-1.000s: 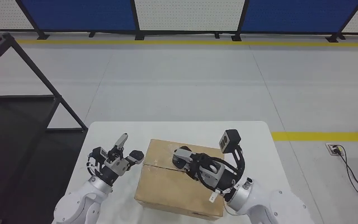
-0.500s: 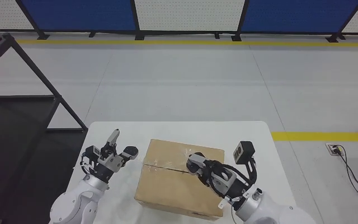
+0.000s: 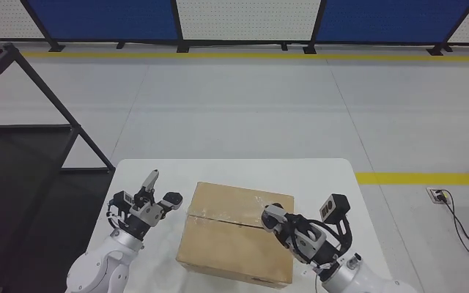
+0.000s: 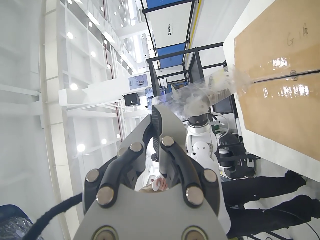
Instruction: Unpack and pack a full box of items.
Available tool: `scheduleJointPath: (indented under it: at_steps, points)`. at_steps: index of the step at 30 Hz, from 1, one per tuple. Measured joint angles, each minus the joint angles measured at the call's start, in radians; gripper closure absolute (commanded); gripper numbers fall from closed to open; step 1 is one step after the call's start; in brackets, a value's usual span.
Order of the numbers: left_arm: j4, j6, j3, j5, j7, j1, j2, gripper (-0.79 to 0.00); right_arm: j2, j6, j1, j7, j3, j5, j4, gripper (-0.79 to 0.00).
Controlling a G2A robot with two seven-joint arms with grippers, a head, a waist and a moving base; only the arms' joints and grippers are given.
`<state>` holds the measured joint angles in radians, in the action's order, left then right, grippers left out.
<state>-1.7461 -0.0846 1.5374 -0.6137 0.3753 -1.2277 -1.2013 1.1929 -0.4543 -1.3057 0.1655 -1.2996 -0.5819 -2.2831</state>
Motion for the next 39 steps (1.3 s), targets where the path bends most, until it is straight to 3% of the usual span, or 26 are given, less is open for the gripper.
scheduleJointPath:
  at_steps: [25, 39]
  points:
    - [0.003, -0.010, 0.008, 0.004, 0.004, 0.006, 0.002, -0.785, -0.006, 0.105, -0.168, 0.066, -0.122, -0.048, -0.013, 0.000]
    - [0.004, -0.017, 0.006, 0.008, 0.009, 0.010, 0.003, -0.785, -0.007, 0.105, -0.203, 0.067, -0.167, -0.083, 0.017, 0.000]
